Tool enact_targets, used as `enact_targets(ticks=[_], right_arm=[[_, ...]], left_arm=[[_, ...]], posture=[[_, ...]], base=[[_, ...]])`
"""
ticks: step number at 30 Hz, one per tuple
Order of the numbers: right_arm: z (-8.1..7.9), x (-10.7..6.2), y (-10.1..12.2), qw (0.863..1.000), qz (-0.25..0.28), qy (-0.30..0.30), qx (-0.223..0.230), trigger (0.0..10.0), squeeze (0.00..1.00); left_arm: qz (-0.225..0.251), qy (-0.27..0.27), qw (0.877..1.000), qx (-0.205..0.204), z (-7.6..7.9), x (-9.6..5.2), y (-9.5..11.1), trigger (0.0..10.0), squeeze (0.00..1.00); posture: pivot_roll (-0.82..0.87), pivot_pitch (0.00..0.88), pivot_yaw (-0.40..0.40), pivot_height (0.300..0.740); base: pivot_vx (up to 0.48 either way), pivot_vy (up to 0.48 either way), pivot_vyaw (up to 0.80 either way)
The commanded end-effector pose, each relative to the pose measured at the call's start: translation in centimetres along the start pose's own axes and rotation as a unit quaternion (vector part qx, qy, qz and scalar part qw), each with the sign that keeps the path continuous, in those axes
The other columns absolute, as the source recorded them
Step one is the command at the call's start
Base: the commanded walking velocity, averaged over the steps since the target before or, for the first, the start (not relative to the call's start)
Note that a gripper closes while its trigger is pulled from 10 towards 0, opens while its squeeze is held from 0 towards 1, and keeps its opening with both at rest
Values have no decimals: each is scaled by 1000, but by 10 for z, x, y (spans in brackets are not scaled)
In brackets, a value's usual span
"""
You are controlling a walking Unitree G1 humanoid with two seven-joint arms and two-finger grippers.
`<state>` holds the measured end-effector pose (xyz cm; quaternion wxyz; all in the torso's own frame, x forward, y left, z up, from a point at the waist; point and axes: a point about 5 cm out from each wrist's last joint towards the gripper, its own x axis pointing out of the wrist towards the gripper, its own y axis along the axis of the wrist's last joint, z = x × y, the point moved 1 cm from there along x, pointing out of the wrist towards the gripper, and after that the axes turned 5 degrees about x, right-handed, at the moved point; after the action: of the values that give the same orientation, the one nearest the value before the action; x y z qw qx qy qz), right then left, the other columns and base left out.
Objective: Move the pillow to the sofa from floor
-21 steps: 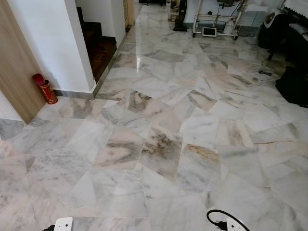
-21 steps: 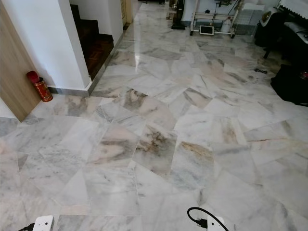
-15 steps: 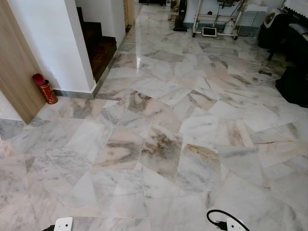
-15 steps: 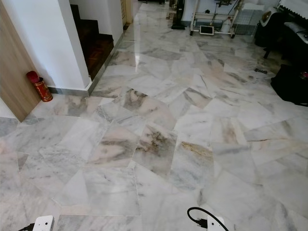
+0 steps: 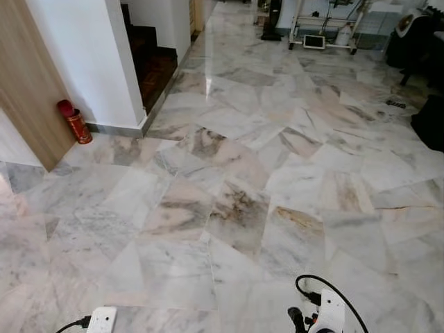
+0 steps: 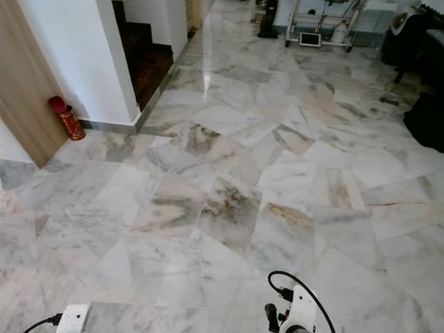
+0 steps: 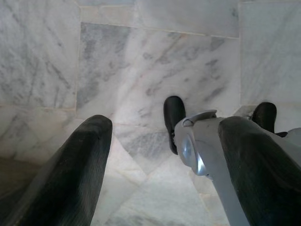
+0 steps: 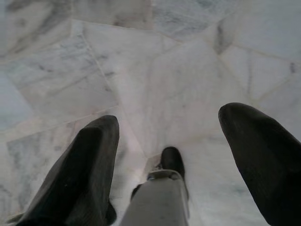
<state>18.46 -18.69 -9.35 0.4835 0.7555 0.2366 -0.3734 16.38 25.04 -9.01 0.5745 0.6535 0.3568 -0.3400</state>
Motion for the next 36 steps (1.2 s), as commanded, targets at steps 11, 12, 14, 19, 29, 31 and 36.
enact_targets(ticks=[11,12,14,19,29,31,36], right_arm=[[-1,0,-2,1000,-2,2,7,10000,0],[-1,0,-2,1000,-2,2,6,10000,0],[-1,0,-4,1000,-3,2,7,10000,0],[-1,0,-3,1000,-3,1,8,10000,0],[-1,0,0,1000,2,2,7,10000,0],[-1,0,0,1000,2,2,7,10000,0],[-2,0,-1,1000,0,2,5,10000,0]], left_arm=[[3,6,1000,-6,-2,-1,-5,10000,0],[3,5,1000,-5,-1,-1,-5,10000,0],[2,7,1000,-8,0,-1,-6,10000,0],[-2,0,1000,-8,5,-1,-9,10000,0],[-3,-1,1000,-10,8,0,-9,10000,0],[-2,-2,1000,-9,8,0,-7,10000,0],[0,-2,1000,-9,7,0,-6,10000,0]], posture=[[-25,0,-26,740],[-23,0,-28,740],[-23,0,-29,740],[-22,0,-33,740],[-24,0,-34,740],[-28,0,-32,740],[-26,0,-33,740]], base=[[0,0,0],[0,0,0],[0,0,0],[0,0,0],[-269,0,0],[-304,0,0],[-310,0,0]])
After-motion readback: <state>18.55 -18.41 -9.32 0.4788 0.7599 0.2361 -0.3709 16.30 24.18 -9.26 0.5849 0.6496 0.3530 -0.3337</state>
